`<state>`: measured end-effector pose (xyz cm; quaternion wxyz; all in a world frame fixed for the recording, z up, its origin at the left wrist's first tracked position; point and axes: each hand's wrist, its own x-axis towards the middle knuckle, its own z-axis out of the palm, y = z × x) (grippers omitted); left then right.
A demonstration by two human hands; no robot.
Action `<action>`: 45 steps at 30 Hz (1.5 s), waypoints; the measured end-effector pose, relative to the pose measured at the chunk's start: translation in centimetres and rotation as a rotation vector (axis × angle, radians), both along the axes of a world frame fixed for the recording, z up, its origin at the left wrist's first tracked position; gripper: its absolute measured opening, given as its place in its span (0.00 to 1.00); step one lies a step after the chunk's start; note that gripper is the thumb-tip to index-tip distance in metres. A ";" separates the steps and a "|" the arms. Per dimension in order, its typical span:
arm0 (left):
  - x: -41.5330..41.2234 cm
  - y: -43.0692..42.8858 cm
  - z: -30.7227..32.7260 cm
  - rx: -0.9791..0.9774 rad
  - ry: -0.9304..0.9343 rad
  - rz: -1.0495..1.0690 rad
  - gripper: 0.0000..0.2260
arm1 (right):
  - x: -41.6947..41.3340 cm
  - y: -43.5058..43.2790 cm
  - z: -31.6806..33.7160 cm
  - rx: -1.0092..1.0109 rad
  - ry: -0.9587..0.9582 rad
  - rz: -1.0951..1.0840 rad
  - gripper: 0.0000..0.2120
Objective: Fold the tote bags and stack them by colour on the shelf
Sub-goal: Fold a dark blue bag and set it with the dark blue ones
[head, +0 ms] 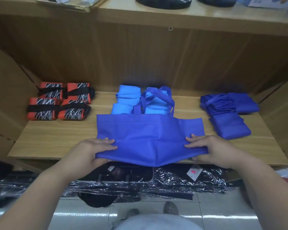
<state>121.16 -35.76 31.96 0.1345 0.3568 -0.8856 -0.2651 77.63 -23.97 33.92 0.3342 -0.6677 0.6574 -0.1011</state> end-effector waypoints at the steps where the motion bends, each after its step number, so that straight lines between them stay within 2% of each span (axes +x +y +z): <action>1: 0.0 -0.2 0.3 0.054 0.007 0.023 0.18 | -0.1 -0.2 0.6 0.036 -0.003 0.000 0.21; 4: 0.2 -0.8 1.8 0.341 0.083 0.169 0.12 | -0.6 -0.5 2.2 0.076 0.013 -0.060 0.02; 7: 0.3 -1.3 2.4 0.481 0.225 0.273 0.03 | -1.1 -0.3 2.6 0.030 -0.080 -0.194 0.05; 10: 0.0 -1.2 1.7 0.505 0.340 0.372 0.06 | -1.1 0.4 2.0 -0.047 -0.221 -0.379 0.06; 18: -2.4 -1.3 -0.5 0.376 0.486 0.626 0.02 | 0.5 0.3 0.3 -0.290 -0.141 -0.655 0.12; 21: -2.7 -1.1 -0.6 0.267 0.412 0.710 0.10 | 1.1 -0.1 0.0 -0.324 -0.102 -0.651 0.13; 24: -2.9 -0.7 -0.5 0.135 0.275 0.771 0.14 | 1.5 -0.3 -0.5 -0.307 -0.052 -0.629 0.13; 29: -2.9 0.0 -0.8 -0.091 0.107 0.763 0.13 | 1.8 -0.4 -1.1 -0.263 0.032 -0.577 0.14; 33: -2.8 0.2 -1.4 -0.162 -0.045 0.732 0.16 | 2.5 -0.5 -1.0 -0.250 0.152 -0.618 0.13; 35: -2.7 0.1 -1.8 -0.196 -0.124 0.752 0.18 | 3.0 -0.5 -1.3 -0.360 0.322 -0.627 0.16; 37: -2.8 0.1 -2.0 -0.222 -0.180 0.778 0.19 | 3.8 -0.6 -1.6 -0.552 0.454 -0.550 0.17; 40: -3.1 0.1 -2.1 -0.215 -0.202 0.782 0.22 | 5.9 -0.7 -1.4 -0.710 0.493 -0.374 0.13; 42: -3.2 0.1 -1.9 -0.196 -0.190 0.784 0.23 | 7.4 -0.8 -1.8 -0.644 0.492 -0.305 0.17; 45: -3.4 0.0 -1.7 -0.159 -0.127 0.777 0.21 | 8.2 -1.0 -3.1 -0.435 0.521 -0.284 0.25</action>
